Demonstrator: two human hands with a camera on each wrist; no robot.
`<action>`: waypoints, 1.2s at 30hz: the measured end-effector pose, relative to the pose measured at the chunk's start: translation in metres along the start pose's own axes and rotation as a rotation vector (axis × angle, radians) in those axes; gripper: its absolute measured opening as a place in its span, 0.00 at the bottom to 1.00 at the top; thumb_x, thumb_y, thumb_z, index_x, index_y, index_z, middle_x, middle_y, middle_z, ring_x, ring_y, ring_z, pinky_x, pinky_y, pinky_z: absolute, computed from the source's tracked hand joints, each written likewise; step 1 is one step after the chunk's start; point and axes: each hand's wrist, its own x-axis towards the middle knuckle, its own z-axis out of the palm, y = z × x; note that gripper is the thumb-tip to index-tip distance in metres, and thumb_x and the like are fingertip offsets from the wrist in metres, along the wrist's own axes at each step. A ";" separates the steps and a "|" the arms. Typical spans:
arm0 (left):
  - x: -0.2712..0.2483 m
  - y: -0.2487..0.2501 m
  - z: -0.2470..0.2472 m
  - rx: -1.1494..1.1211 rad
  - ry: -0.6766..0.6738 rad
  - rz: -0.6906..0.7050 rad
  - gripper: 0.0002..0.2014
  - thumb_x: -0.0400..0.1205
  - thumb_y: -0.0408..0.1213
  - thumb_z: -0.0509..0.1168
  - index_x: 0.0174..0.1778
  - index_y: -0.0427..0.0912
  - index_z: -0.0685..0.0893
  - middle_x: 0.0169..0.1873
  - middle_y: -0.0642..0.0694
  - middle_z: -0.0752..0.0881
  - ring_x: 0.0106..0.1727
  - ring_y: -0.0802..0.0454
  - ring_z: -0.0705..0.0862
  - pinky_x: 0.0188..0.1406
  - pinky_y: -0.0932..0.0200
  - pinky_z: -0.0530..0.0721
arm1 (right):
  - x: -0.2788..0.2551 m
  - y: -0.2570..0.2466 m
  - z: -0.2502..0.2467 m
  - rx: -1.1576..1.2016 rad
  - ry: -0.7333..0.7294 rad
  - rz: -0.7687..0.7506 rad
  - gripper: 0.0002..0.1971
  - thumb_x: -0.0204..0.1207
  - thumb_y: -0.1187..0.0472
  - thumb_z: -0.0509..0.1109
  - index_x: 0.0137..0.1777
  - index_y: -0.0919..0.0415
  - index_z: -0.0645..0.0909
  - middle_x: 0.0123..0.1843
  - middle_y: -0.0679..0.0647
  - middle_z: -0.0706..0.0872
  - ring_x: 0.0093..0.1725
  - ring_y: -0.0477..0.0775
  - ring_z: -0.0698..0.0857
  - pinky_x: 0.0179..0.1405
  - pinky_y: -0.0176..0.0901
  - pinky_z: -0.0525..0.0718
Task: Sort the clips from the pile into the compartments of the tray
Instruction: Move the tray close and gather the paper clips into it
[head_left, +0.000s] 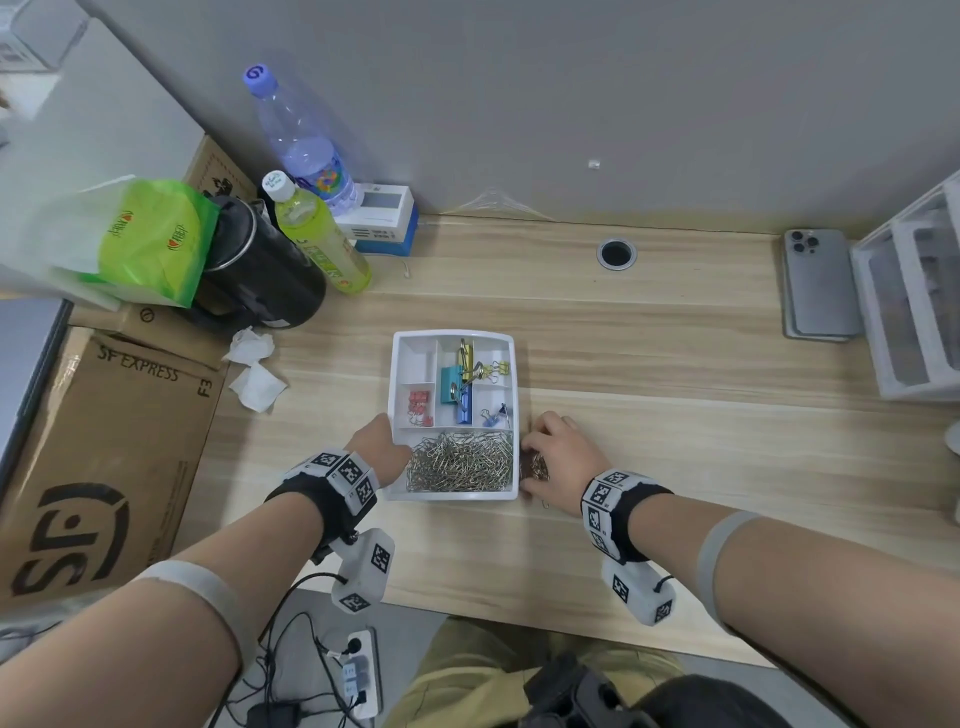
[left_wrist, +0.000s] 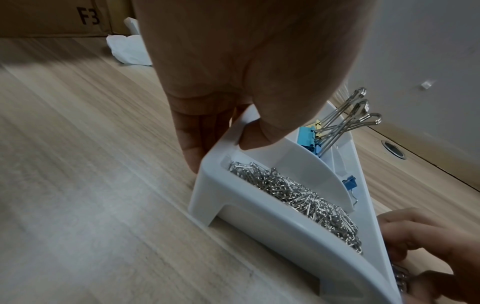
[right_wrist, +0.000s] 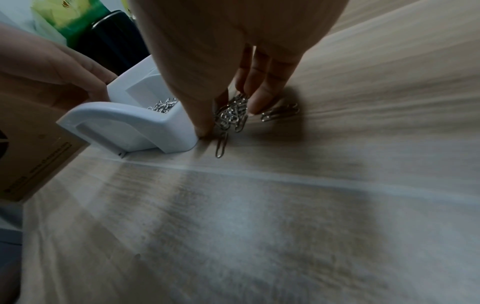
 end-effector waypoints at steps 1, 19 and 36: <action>-0.001 0.001 0.000 0.006 0.003 -0.003 0.16 0.76 0.38 0.61 0.59 0.41 0.77 0.47 0.41 0.86 0.45 0.44 0.86 0.38 0.52 0.85 | 0.000 0.000 0.001 -0.002 0.006 -0.001 0.21 0.72 0.52 0.77 0.63 0.57 0.81 0.62 0.53 0.73 0.61 0.54 0.70 0.63 0.43 0.73; -0.005 0.007 0.002 0.001 0.013 -0.037 0.11 0.80 0.34 0.62 0.57 0.37 0.74 0.49 0.39 0.84 0.51 0.40 0.85 0.37 0.54 0.79 | -0.009 0.020 -0.009 -0.179 -0.078 -0.016 0.42 0.52 0.30 0.73 0.68 0.44 0.74 0.65 0.44 0.69 0.65 0.50 0.66 0.58 0.47 0.80; -0.006 0.008 0.001 0.000 0.008 -0.046 0.11 0.80 0.34 0.61 0.57 0.39 0.75 0.49 0.40 0.84 0.50 0.42 0.85 0.39 0.53 0.82 | -0.003 0.030 0.000 0.030 0.030 -0.121 0.04 0.74 0.62 0.74 0.47 0.55 0.89 0.52 0.53 0.80 0.56 0.55 0.73 0.60 0.50 0.77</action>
